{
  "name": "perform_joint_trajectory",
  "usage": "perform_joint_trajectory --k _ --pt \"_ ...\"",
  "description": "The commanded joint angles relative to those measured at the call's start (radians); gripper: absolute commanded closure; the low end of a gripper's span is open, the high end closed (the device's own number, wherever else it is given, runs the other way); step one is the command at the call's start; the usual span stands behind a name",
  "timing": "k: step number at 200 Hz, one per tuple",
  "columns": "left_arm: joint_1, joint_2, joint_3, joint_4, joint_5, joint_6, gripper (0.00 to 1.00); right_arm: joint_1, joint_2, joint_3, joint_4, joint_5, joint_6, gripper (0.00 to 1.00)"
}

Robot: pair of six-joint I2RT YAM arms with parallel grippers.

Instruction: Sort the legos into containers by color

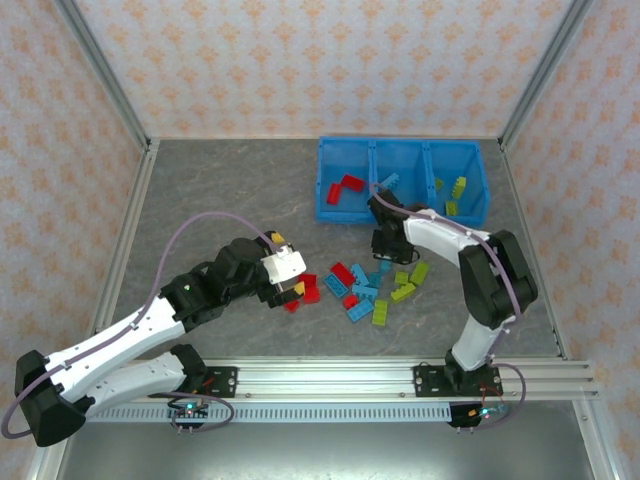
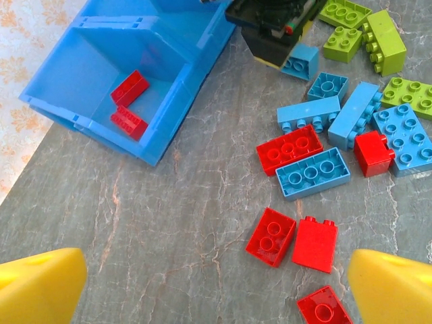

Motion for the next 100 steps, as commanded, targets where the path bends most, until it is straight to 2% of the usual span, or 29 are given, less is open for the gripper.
perform_joint_trajectory --k 1,23,45,73,100 --pt "0.008 0.003 0.021 0.007 -0.011 -0.011 0.0 0.0 -0.122 0.051 -0.024 0.087 0.024 0.83" --pt "0.007 0.004 0.023 0.008 -0.01 -0.011 0.0 -0.016 -0.197 0.103 -0.028 0.172 0.024 0.86" --pt "0.007 0.005 0.025 0.008 -0.006 -0.011 0.0 -0.089 -0.188 0.199 -0.009 0.22 -0.021 0.87" --pt "0.007 0.0 0.026 0.009 -0.007 -0.012 0.0 -0.164 -0.002 0.375 0.018 0.207 -0.126 0.86" --pt "0.008 -0.013 0.005 0.031 -0.009 -0.014 0.0 -0.22 0.218 0.607 -0.059 0.084 -0.107 0.81"
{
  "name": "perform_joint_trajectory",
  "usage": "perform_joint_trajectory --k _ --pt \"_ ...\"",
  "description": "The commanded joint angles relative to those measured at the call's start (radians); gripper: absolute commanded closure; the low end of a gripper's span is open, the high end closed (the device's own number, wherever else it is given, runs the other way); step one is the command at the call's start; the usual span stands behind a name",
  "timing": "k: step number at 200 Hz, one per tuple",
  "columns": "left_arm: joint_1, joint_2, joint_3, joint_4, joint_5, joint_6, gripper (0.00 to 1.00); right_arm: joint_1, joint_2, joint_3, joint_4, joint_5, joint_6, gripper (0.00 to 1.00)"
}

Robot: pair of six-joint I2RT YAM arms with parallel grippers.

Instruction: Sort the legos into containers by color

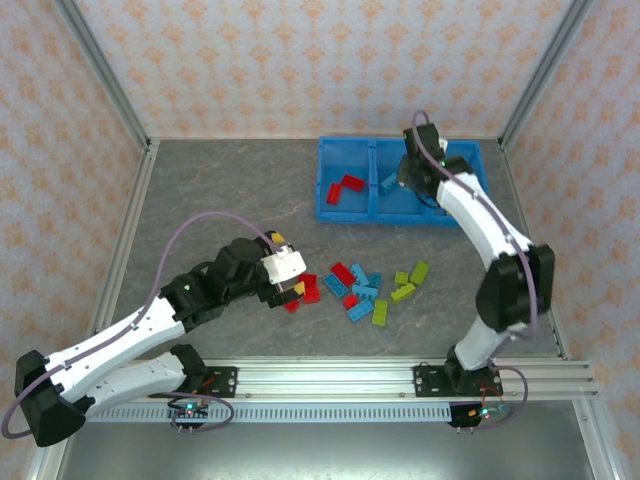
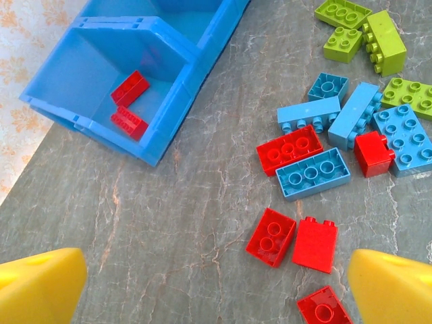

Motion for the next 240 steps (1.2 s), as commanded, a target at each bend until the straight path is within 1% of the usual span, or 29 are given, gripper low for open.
perform_joint_trajectory --k 1,10,17,30,40,54,63,77,90,108,120,132,145,168,186,197,220,240 --pt "0.007 -0.013 0.003 0.032 -0.009 -0.013 0.0 -0.033 0.181 0.14 -0.074 -0.072 -0.028 0.81" --pt "0.008 -0.011 0.001 0.034 -0.015 -0.01 0.0 -0.038 0.234 0.206 -0.086 -0.084 -0.02 0.79" --pt "0.008 -0.008 0.002 0.035 -0.02 -0.007 0.0 -0.039 0.264 0.25 -0.102 -0.086 -0.02 0.75" --pt "0.008 0.003 0.004 0.03 -0.029 -0.005 0.0 -0.04 0.301 0.317 -0.146 -0.085 -0.019 0.61" --pt "0.009 0.008 0.008 0.026 -0.029 -0.004 0.0 -0.04 0.295 0.325 -0.166 -0.074 -0.014 0.55" --pt "0.008 0.007 0.01 0.025 -0.028 -0.005 0.0 -0.039 0.242 0.267 -0.159 -0.055 0.011 0.49" --pt "0.008 0.004 0.007 0.028 -0.028 -0.004 0.0 -0.038 0.179 0.199 -0.138 -0.051 0.027 0.46" --pt "0.009 0.002 0.004 0.032 -0.026 -0.003 0.0 -0.038 0.045 0.033 -0.084 -0.047 0.06 0.43" --pt "0.009 0.006 0.007 0.032 -0.019 -0.005 0.0 -0.036 -0.122 -0.143 -0.023 -0.036 0.099 0.4" --pt "0.009 0.017 0.012 0.028 -0.009 -0.006 0.0 -0.032 -0.364 -0.404 0.05 -0.031 0.154 0.31" --pt "0.009 0.025 0.016 0.024 -0.007 -0.005 0.0 -0.029 -0.497 -0.546 0.063 -0.027 0.181 0.26" --pt "0.01 0.032 0.02 0.019 -0.008 -0.002 0.0 -0.029 -0.595 -0.659 0.054 -0.029 0.192 0.23" --pt "0.012 0.036 0.021 0.017 -0.011 0.002 0.0 -0.028 -0.65 -0.757 0.028 -0.028 0.191 0.2" --pt "0.015 0.039 0.018 0.017 -0.01 0.01 0.0 -0.03 -0.634 -0.847 0.002 -0.037 0.178 0.19" --pt "0.016 0.046 0.015 0.016 -0.015 0.013 0.0 -0.03 -0.566 -0.853 0.01 -0.105 0.17 0.19" --pt "0.016 0.051 0.018 0.011 -0.02 0.017 0.0 -0.027 -0.48 -0.848 0.035 -0.14 0.169 0.21" --pt "0.019 0.052 0.015 0.011 -0.039 0.022 0.0 -0.024 -0.357 -0.834 0.076 -0.116 0.166 0.25" --pt "0.019 0.045 0.008 0.009 -0.057 0.028 0.0 -0.024 -0.306 -0.827 0.12 -0.122 0.161 0.26"
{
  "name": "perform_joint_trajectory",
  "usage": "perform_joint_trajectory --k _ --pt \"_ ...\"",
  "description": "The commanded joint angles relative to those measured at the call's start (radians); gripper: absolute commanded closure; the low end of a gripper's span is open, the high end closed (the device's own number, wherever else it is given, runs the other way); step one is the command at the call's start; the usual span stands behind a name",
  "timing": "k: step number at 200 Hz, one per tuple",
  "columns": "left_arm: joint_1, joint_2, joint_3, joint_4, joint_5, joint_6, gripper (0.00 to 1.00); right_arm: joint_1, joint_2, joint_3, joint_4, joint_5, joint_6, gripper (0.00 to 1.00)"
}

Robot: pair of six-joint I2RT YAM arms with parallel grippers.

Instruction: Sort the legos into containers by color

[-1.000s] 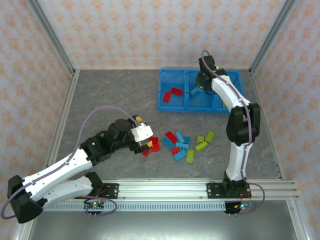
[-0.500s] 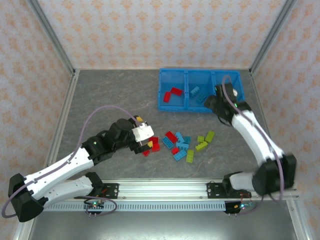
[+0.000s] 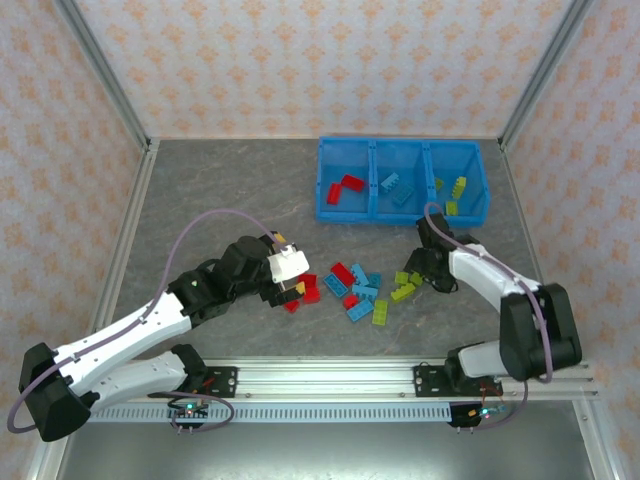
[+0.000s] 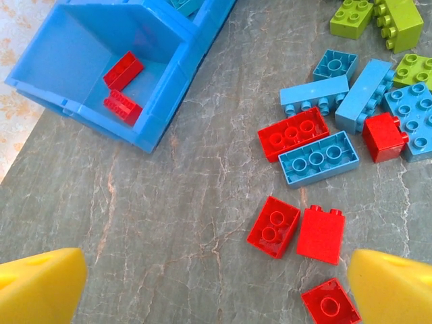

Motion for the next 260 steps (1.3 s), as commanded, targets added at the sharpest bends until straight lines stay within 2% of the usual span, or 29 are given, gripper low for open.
perform_joint_trajectory --k 1,51,80,95,141,172,194,209,226,260 --pt "0.007 -0.007 0.009 0.008 -0.043 0.017 0.0 0.006 0.04 0.026 0.059 -0.002 -0.003 0.26" --pt "0.009 -0.011 0.01 0.008 -0.042 0.018 0.0 0.007 0.104 0.034 0.086 -0.024 0.001 0.36" --pt "0.008 -0.011 0.011 0.008 -0.034 0.014 0.0 0.007 0.101 0.014 0.102 -0.034 0.023 0.6" --pt "0.009 -0.012 0.013 0.008 -0.031 0.013 0.0 0.007 0.094 0.013 0.099 -0.039 0.029 0.69" --pt "0.009 -0.025 0.012 0.005 -0.042 0.013 0.0 0.006 -0.018 0.05 0.043 0.009 0.045 0.74" --pt "0.01 -0.028 0.01 0.006 -0.044 0.015 0.0 -0.039 -0.191 0.151 -0.008 0.16 0.045 0.75" --pt "0.008 -0.024 0.016 0.004 -0.036 0.013 0.0 -0.102 -0.211 0.269 0.031 0.224 0.004 0.75" --pt "0.008 -0.023 0.018 0.0 -0.035 0.013 0.0 -0.143 -0.144 0.374 0.052 0.252 -0.044 0.75" --pt "0.008 -0.031 0.017 0.0 -0.041 0.014 0.0 -0.191 0.001 0.517 0.049 0.259 -0.086 0.76" --pt "0.009 -0.053 0.007 0.0 -0.067 0.021 0.0 -0.266 0.301 0.782 -0.01 0.149 -0.092 0.74"
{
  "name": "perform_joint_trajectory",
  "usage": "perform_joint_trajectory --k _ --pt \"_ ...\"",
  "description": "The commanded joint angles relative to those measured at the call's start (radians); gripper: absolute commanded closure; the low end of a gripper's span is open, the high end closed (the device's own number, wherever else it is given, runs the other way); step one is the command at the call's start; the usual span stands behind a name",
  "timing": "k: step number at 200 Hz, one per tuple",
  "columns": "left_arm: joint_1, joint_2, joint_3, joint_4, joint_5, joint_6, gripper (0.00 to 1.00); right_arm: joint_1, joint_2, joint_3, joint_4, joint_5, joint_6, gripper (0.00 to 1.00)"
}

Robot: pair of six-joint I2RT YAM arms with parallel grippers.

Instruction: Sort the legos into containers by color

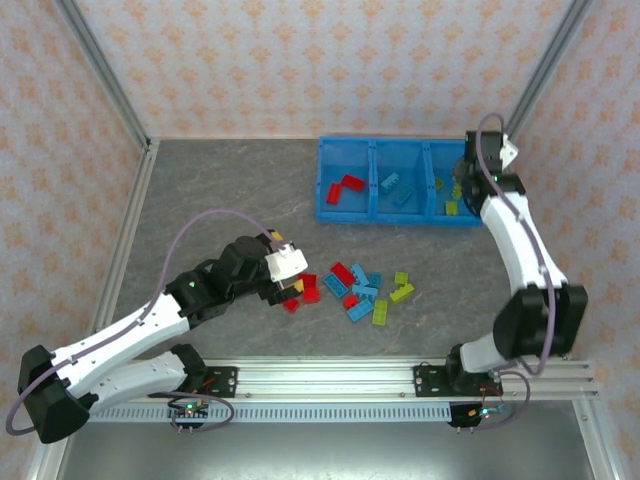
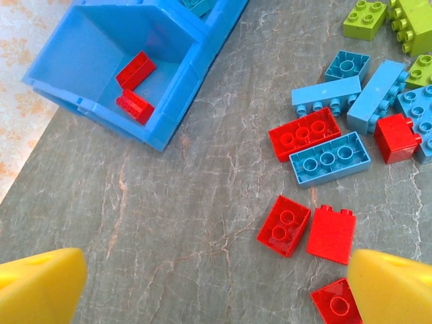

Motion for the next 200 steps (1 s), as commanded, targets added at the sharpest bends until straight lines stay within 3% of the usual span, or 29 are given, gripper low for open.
perform_joint_trajectory --k 1,18,32,45,62,93,147,200 --pt "0.008 -0.033 0.007 0.001 -0.043 0.021 0.0 -0.036 0.174 0.122 -0.07 -0.04 -0.035 0.74" --pt "0.008 -0.042 0.004 0.001 -0.047 0.023 0.0 -0.049 0.306 0.261 -0.133 -0.06 -0.038 0.7" --pt "0.008 -0.045 0.002 0.0 -0.048 0.022 0.0 -0.053 0.373 0.34 -0.184 -0.066 -0.039 0.6" --pt "0.008 -0.045 0.002 -0.001 -0.043 0.021 0.0 -0.053 0.403 0.391 -0.219 -0.078 -0.034 0.48" --pt "0.008 -0.044 0.004 -0.001 -0.037 0.021 0.0 -0.053 0.379 0.387 -0.237 -0.089 -0.018 0.4" --pt "0.008 -0.042 0.007 -0.003 -0.032 0.017 0.0 -0.053 0.217 0.203 -0.178 -0.127 0.016 0.35" --pt "0.008 -0.026 0.01 0.001 -0.024 0.017 0.0 -0.007 -0.178 -0.215 -0.143 -0.462 0.021 0.32" --pt "0.008 0.009 0.018 -0.001 -0.008 0.013 0.0 0.231 -0.409 -0.469 -0.343 -0.353 0.141 0.25"
